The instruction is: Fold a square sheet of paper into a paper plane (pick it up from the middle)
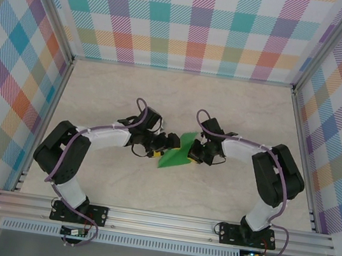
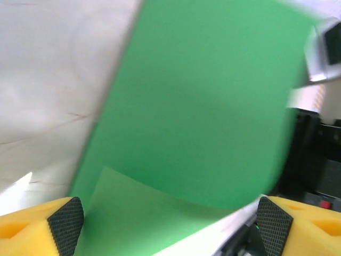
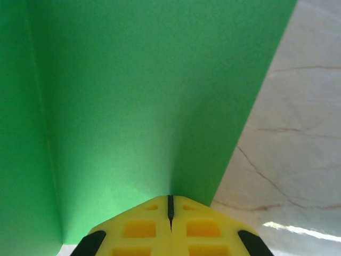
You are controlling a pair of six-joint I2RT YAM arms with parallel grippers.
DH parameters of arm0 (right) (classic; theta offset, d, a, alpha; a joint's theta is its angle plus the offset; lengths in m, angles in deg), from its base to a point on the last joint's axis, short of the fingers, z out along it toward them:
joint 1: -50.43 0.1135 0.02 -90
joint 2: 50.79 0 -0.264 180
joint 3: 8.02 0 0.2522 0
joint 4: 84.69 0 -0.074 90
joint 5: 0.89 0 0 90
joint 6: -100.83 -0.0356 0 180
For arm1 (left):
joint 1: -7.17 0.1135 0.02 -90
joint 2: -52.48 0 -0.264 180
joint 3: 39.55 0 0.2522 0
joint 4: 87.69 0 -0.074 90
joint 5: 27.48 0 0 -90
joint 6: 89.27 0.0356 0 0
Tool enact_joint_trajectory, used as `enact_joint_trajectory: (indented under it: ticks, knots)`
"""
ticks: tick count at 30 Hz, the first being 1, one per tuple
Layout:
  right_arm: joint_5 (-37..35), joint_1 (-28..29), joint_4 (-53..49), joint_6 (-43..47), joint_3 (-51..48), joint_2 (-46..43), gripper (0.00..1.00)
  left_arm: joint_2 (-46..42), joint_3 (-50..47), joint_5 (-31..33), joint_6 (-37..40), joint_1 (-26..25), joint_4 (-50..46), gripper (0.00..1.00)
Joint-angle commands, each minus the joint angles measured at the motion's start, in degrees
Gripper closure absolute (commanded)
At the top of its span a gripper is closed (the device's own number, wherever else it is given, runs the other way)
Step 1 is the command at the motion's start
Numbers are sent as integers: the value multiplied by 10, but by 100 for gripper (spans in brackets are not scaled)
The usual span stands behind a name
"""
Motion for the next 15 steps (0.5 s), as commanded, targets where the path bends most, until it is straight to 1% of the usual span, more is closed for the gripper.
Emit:
enact_joint_trajectory:
  ticks: [1, 3, 6, 9, 11, 12, 14, 15]
  knots:
    - [-9, -11, -11, -4, -17, -67, 95, -18, -15, -75, 0, -10, 80, 12]
    - [-19, -22, -14, -12, -30, -103, 93, -12, -14, -95, 3, -16, 93, 12]
    - [-65, -37, -50, -26, -45, -156, 87, -2, -8, -109, 11, -26, 94, 12]
    - [-115, -47, -84, -30, -56, -204, 83, 2, 5, -91, 25, -29, 66, 12]
    - [-117, -50, -88, -27, -57, -226, 82, 6, 13, -62, 35, -29, 38, 14]
    - [-108, -50, -82, -21, -56, -231, 82, 11, 17, -50, 39, -29, 25, 16]
    - [-81, -50, -71, -13, -51, -231, 83, 21, 21, -29, 40, -29, 14, 22]
    - [-66, -49, -63, -9, -49, -226, 83, 29, 24, -13, 39, -29, 7, 27]
